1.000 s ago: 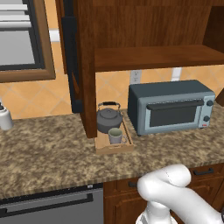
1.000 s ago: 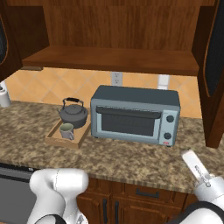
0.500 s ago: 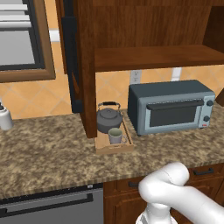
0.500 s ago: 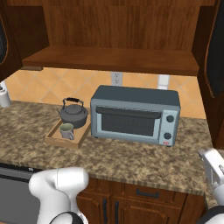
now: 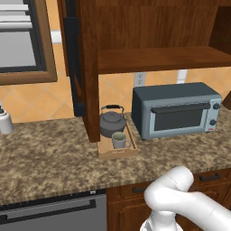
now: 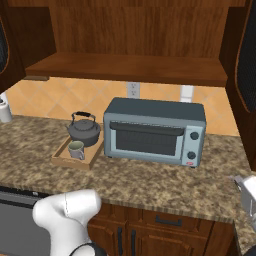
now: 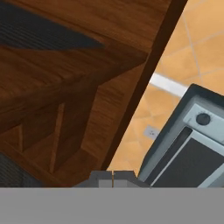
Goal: Pick the kettle from the counter and place it on the tray. Then pick the mug from the cabinet and place it on the tray. Then close the cabinet doors.
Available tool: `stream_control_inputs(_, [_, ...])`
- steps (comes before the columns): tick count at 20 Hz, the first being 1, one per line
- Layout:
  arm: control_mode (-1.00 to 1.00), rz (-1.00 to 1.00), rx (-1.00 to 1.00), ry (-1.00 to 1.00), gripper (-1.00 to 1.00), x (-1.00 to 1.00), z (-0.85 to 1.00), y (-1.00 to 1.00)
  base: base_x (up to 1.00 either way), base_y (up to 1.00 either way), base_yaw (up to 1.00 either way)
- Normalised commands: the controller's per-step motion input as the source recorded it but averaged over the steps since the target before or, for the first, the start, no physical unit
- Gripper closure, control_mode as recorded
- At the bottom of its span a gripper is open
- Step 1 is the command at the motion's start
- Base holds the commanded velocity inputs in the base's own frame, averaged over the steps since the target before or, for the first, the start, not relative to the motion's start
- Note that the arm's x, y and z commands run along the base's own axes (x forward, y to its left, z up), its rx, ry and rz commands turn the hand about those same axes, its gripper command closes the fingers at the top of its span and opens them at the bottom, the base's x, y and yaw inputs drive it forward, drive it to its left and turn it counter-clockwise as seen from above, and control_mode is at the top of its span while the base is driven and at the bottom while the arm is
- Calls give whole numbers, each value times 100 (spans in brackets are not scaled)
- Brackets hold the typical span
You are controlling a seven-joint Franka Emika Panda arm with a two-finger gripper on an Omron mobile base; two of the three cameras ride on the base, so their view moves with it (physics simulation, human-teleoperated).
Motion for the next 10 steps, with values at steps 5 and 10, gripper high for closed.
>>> stream_control_inputs(5, [-100,0,0,0,100,2,-28,-2,0,0,0])
stream_control_inputs(10, [-100,0,8,7,100,16,1,-25,0,0,0])
